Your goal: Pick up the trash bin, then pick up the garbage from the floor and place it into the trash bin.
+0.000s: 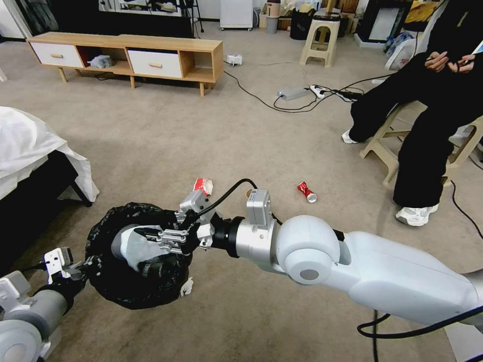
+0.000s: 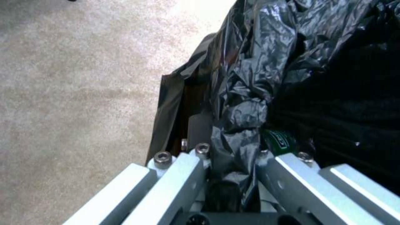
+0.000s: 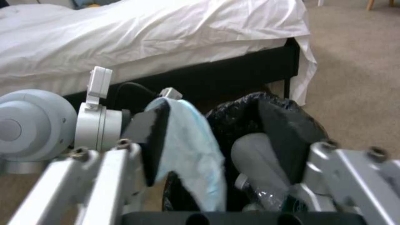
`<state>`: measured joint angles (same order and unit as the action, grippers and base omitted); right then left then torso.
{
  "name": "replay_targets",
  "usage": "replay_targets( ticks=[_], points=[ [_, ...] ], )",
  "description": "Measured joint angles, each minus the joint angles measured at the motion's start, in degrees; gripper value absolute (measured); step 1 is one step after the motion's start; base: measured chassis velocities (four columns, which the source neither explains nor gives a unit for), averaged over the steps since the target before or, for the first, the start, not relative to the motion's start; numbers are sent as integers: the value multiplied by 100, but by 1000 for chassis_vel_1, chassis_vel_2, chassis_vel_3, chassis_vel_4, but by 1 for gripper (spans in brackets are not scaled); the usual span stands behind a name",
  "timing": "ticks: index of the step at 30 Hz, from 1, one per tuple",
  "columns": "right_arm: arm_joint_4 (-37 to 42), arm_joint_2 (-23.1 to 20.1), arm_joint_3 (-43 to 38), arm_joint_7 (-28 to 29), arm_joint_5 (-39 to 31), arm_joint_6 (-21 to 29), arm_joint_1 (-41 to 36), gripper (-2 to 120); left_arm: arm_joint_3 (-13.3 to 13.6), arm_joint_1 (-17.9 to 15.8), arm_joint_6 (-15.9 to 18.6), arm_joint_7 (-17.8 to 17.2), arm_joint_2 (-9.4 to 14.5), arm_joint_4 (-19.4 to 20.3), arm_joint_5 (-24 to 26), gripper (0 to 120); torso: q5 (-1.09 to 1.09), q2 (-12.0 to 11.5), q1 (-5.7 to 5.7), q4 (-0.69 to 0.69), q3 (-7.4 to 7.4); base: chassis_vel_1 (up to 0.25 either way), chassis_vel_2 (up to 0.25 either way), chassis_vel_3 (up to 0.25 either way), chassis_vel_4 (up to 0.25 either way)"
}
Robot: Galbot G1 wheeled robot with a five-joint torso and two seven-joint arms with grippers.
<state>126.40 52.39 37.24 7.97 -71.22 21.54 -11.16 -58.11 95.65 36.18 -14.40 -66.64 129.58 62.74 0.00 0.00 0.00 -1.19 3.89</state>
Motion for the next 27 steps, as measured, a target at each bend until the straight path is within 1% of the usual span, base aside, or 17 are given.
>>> replay_targets(
  ticks=[1,3,4,6,7,9,10,12,27],
  points=[
    [0,0,0,0,0,0,0,60,0,0,0,0,0,0,0,1,0,0,0,0,0,0,0,0,0],
    [7,-9,1,0,1,1,-4,68,-4,0,0,3,-7,5,-1,1,0,0,0,0,0,0,0,0,0],
    [7,-9,1,0,1,1,-4,68,-4,0,0,3,-7,5,-1,1,0,0,0,0,0,0,0,0,0],
    [10,-22,1,-2,15,2,-13,80,-16,7,-3,7,-18,16,-3,1,0,0,0,0,0,0,0,0,0],
    [10,-22,1,-2,15,2,-13,80,-16,7,-3,7,-18,16,-3,1,0,0,0,0,0,0,0,0,0],
    [15,-41,-7,-9,39,1,-46,93,-20,23,-4,8,-51,44,-3,1,0,0,0,0,0,0,0,0,0],
    [15,-41,-7,-9,39,1,-46,93,-20,23,-4,8,-51,44,-3,1,0,0,0,0,0,0,0,0,0],
    [15,-50,-14,-14,63,1,-72,99,-3,27,-5,9,-80,67,-4,1,0,0,0,0,0,0,0,0,0],
    [-82,-94,-55,-30,170,-9,-204,100,17,77,-6,10,-189,139,-30,1,0,0,0,0,0,0,0,0,0]
  ],
)
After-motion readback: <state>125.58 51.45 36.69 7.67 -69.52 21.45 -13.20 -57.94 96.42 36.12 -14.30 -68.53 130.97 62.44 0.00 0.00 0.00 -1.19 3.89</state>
